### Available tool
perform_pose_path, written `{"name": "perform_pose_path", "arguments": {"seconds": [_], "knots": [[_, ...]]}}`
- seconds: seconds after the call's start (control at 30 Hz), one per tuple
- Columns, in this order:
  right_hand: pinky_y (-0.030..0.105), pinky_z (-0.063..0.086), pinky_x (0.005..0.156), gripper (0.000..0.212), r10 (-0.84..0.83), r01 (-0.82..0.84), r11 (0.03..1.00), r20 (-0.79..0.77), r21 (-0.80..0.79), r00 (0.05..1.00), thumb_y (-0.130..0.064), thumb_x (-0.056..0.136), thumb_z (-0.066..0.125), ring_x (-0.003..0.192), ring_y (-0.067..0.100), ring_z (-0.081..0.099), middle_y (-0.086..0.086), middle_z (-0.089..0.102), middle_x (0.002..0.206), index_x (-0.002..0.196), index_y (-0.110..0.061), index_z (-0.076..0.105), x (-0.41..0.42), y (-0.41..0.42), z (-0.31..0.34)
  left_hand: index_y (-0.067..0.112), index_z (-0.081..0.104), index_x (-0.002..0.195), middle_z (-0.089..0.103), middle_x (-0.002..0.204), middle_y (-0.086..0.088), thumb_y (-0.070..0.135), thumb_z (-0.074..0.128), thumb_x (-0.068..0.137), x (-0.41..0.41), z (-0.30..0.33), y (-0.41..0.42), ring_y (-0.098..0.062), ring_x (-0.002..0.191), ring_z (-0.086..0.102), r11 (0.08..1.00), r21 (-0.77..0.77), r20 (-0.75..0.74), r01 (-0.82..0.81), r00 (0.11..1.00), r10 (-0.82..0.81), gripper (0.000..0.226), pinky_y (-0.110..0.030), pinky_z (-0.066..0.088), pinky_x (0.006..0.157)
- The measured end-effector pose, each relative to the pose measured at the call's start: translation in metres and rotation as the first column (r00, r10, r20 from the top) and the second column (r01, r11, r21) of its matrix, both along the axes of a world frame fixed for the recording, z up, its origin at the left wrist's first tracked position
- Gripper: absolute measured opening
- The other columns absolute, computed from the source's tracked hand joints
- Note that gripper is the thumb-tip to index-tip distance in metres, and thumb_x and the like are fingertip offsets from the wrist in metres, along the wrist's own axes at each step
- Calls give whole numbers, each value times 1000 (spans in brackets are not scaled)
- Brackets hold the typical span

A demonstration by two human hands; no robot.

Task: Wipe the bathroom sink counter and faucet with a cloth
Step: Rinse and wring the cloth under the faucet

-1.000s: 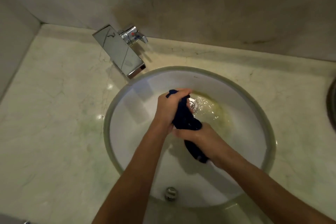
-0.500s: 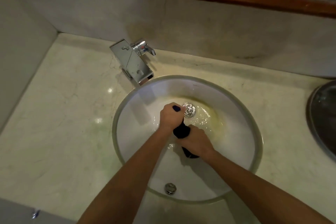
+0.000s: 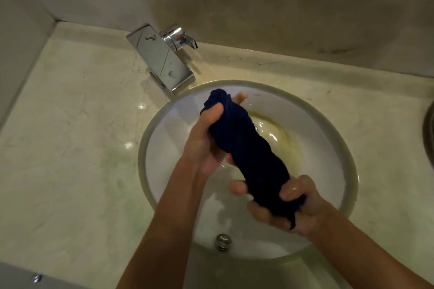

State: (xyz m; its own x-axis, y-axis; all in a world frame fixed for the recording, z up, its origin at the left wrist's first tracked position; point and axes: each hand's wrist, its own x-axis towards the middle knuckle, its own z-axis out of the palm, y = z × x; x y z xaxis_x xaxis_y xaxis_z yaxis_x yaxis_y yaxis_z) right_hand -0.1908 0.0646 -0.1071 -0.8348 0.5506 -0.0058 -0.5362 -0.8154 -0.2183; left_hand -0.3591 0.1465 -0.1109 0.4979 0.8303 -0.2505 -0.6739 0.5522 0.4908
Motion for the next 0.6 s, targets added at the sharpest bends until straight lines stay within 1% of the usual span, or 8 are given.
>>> {"name": "perform_pose_path", "arguments": {"seconds": [0.07,0.1,0.2,0.3,0.4,0.43,0.5,0.6], "knots": [[24,59,75,52,-70,72,997,80,-19,994,4,94,51,95,26,71,23,61,129,145,2,42,-3,-6,5,9,68,107,70,121,-8,18,83,75,11,-1,1,-25,122,62,995,82,210,-55,977,37,36,-48,39,117],[23,58,74,43,-76,80,996,79,-45,994,6,95,49,84,23,67,24,64,123,137,7,45,-4,-5,10,7,64,108,70,121,-11,8,78,78,13,-1,2,-27,120,64,995,63,297,-78,953,55,33,-52,34,120],[17,45,55,57,-25,21,985,-21,-171,999,-1,93,58,63,13,44,10,63,97,135,-8,21,-10,-1,18,10,52,129,70,102,-11,3,72,87,13,-3,9,-22,89,71,999,3,422,-44,906,39,47,-42,53,100],[14,35,46,79,58,-82,976,-123,-201,991,-29,90,74,55,10,38,2,47,79,138,-17,13,-6,2,9,17,68,121,65,82,0,32,77,87,13,4,16,-12,73,65,1000,30,260,10,965,-17,38,-31,57,83],[16,32,42,64,127,-97,985,225,-140,966,-49,86,77,46,8,34,-1,44,68,128,-10,48,-2,9,17,16,70,88,54,64,4,53,66,87,15,13,22,-9,56,56,997,-9,-42,72,997,-72,38,-27,57,65],[18,28,40,54,121,-77,990,441,-117,889,-47,84,78,42,7,34,0,45,63,117,-9,57,-3,15,19,15,67,84,52,62,4,51,64,88,15,11,25,-9,53,54,996,-37,-172,80,981,-85,36,-27,55,62],[23,22,39,36,74,-61,997,827,-48,557,-39,84,78,39,10,33,2,45,58,96,-9,61,-9,28,17,11,67,83,52,61,0,37,68,92,18,-3,33,-13,52,53,994,-89,-426,61,900,-93,27,-29,53,58],[23,26,42,29,-6,-112,994,997,15,78,-32,84,77,41,15,34,4,47,58,77,-14,56,-19,46,-15,-8,70,84,58,62,-11,15,70,89,28,-42,45,-19,52,54,997,-81,-781,2,621,-65,24,-28,49,58]]}}
